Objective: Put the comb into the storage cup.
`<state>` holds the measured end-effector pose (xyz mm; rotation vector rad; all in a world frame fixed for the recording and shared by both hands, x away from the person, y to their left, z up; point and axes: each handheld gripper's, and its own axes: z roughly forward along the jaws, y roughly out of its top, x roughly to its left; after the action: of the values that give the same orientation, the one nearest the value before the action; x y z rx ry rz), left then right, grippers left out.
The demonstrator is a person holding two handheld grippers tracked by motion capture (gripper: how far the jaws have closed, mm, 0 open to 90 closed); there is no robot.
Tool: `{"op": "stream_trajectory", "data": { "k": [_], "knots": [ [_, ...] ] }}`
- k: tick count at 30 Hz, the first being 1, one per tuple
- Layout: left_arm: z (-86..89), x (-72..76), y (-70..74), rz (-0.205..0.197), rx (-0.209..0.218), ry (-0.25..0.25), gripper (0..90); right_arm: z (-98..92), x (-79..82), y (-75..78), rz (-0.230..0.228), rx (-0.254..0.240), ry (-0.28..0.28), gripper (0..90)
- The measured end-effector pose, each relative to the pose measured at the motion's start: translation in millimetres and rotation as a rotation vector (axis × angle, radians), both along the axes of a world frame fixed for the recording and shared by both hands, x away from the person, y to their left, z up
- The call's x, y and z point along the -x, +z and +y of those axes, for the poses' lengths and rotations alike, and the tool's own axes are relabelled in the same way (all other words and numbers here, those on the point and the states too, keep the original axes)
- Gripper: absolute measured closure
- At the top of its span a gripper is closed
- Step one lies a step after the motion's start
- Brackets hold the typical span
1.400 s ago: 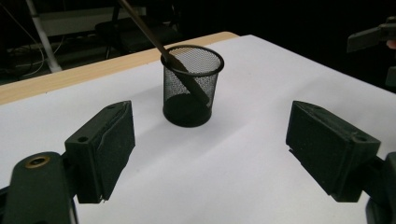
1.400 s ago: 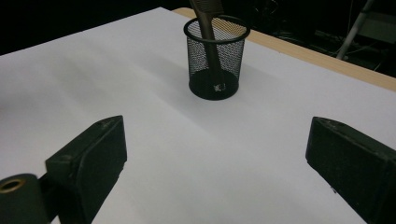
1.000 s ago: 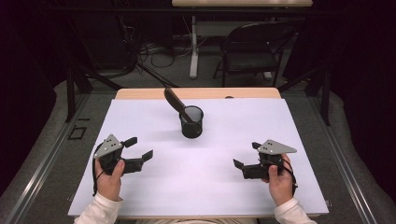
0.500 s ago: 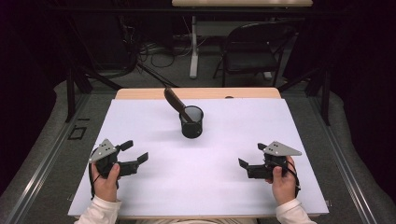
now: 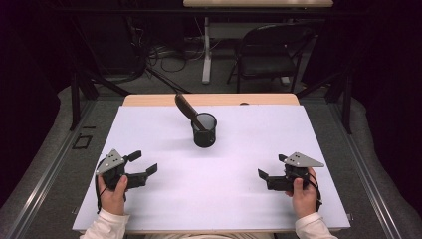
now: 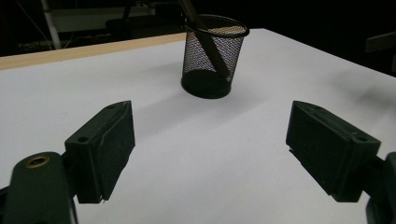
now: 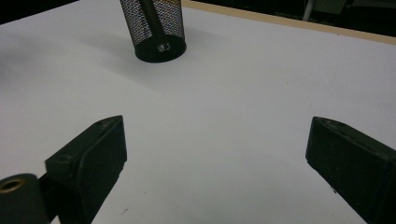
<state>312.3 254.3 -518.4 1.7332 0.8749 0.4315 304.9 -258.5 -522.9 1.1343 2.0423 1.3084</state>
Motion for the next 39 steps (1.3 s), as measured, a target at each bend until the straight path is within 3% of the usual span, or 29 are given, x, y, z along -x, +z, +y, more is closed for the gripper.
{"op": "stream_trajectory", "data": {
  "k": [26,39],
  "knots": [
    [2.9,-4.6,-7.6,0.012,-0.007,0.016,16.0,-14.3,-8.0,-11.8,0.032,0.000,-0.064,5.2],
    [3.3,-5.5,-9.7,0.018,-0.009,0.014,16.0,-16.2,-9.5,-14.0,0.046,0.000,-0.070,5.2]
  ]
}}
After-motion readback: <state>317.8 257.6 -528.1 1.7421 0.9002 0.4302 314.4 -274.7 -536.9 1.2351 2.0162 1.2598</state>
